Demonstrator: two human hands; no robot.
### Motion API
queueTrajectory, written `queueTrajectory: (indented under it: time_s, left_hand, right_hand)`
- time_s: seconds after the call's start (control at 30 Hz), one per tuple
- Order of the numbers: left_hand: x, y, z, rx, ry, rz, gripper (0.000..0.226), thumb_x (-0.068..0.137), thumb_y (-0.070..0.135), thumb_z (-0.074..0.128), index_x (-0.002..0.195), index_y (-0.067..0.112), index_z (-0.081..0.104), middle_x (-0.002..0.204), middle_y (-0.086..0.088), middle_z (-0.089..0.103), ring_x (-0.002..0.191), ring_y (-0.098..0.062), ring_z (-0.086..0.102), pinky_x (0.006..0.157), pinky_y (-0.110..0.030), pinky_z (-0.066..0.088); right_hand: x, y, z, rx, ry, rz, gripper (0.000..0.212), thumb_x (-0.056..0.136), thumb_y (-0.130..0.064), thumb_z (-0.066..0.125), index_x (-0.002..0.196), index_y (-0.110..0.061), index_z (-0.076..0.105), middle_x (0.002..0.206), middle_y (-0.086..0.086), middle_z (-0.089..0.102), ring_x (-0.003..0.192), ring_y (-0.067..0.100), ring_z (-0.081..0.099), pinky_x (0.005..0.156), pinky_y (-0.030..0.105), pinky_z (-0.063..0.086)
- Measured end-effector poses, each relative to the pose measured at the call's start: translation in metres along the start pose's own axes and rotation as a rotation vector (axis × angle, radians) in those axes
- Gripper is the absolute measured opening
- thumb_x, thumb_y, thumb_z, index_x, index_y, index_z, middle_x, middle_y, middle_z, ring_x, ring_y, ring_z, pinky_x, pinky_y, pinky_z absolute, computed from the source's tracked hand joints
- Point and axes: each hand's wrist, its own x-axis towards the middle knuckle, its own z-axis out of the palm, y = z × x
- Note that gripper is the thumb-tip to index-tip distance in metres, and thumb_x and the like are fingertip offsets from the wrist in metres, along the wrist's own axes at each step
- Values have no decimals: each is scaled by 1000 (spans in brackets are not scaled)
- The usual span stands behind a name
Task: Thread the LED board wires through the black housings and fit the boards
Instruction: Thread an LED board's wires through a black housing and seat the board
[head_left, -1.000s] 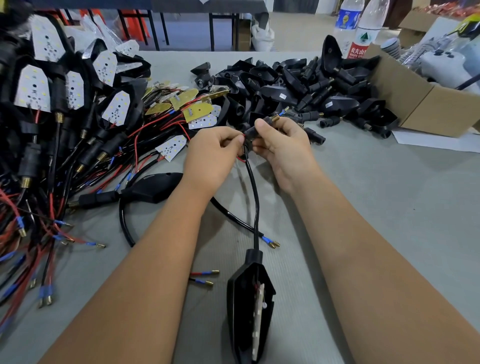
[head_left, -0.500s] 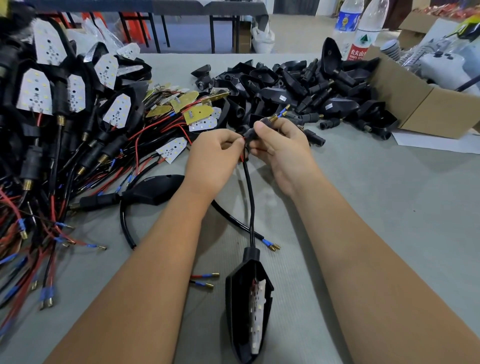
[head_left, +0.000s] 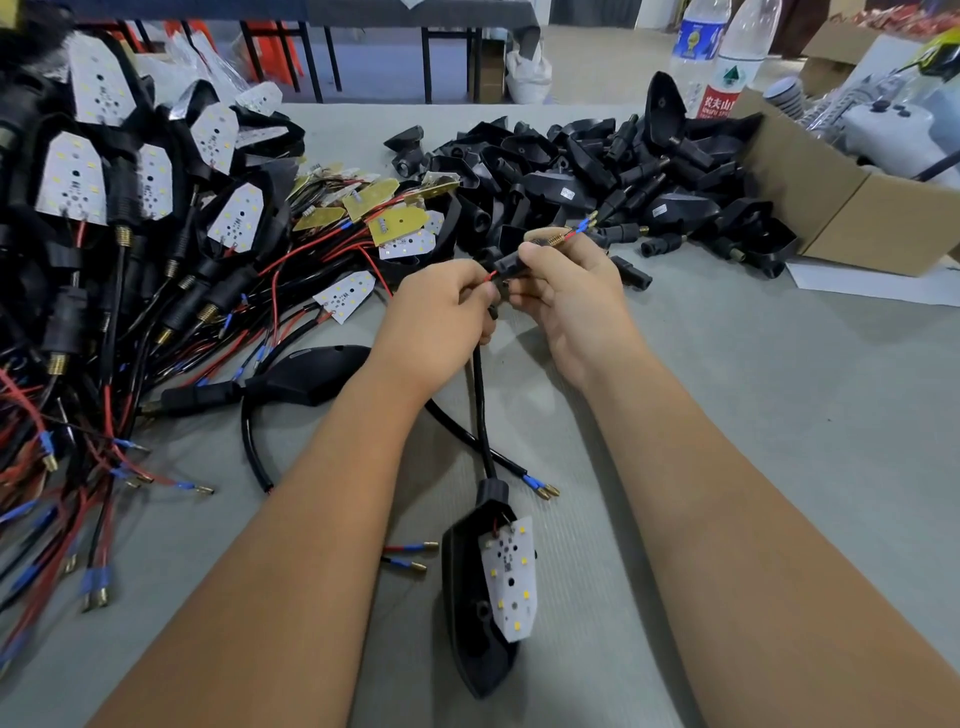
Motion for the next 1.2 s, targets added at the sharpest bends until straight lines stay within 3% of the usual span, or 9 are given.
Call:
queueTrajectory:
  time_s: [0.2, 0.3, 0.4, 0.5, 0.63, 0.87, 0.93, 1.07, 1.2]
  left_hand:
    - [2, 1, -1, -121, 39, -71, 22, 103, 21, 42, 88, 19, 59, 69, -6, 56, 48, -19, 58, 60, -36, 53]
    - [2, 7, -2, -254, 42, -192, 28, 105, 25, 39, 85, 24, 58, 70, -5, 54, 43, -15, 54, 48, -28, 52]
    - [4, 8, -3, -348, 33, -243, 29, 105, 26, 39, 85, 23, 59, 62, 0, 47, 38, -8, 40, 39, -19, 35]
    - [6, 8, -1, -414, -7, -320, 28, 105, 29, 36, 89, 22, 58, 57, 3, 41, 41, -8, 26, 39, -18, 21]
    - [5, 13, 0, -513, -71, -428, 32, 106, 40, 31, 107, 20, 56, 52, 4, 37, 38, -7, 24, 39, -15, 18]
    - [4, 11, -1, -543, -150, -408, 59, 103, 56, 18, 124, 17, 56, 48, 5, 37, 39, -8, 22, 39, -17, 16]
    - [4, 9, -1, -555, -179, -399, 64, 101, 61, 15, 124, 18, 56, 49, 3, 36, 39, -8, 21, 38, -17, 16]
    - [4, 6, -2, -587, -229, -378, 72, 97, 68, 9, 114, 17, 57, 50, 1, 32, 38, -8, 18, 39, -15, 13]
    - [5, 5, 0, -612, -229, -384, 71, 94, 71, 6, 98, 21, 56, 45, 2, 37, 36, -8, 19, 40, -13, 13]
  right_hand:
    - [-2, -1, 2, -20, -17, -24, 5, 94, -10, 59, 93, -14, 62, 70, 6, 58, 59, 17, 54, 58, 25, 48]
    - [-1, -3, 2, 35, -1, 7, 17, 99, -16, 50, 91, -14, 66, 68, 7, 59, 57, 15, 54, 56, 24, 48]
    - [0, -4, 1, 79, 19, 21, 29, 103, -21, 43, 92, -14, 69, 70, 4, 60, 58, 13, 55, 57, 24, 49]
    - [1, -2, -1, 57, 110, -5, 25, 101, -17, 49, 88, -14, 70, 75, 2, 62, 59, 12, 55, 58, 24, 50]
    - [5, 0, -5, 71, 235, -29, 21, 99, -10, 50, 88, -9, 68, 75, 3, 58, 57, 11, 51, 57, 21, 48]
    - [5, 1, -4, -82, 255, -102, 24, 103, -15, 42, 91, -10, 62, 63, -2, 59, 48, 9, 54, 48, 21, 47]
    - [3, -1, -4, -53, 219, -85, 23, 104, -17, 41, 93, -10, 60, 60, -4, 60, 48, 10, 57, 49, 21, 48]
    - [0, -4, 0, 88, 25, -11, 17, 101, -18, 50, 94, -8, 61, 75, 6, 60, 56, 14, 57, 57, 24, 51]
    - [-3, 1, 3, -92, -105, -5, 4, 96, -9, 56, 96, -8, 60, 88, 13, 63, 61, 16, 56, 62, 26, 49]
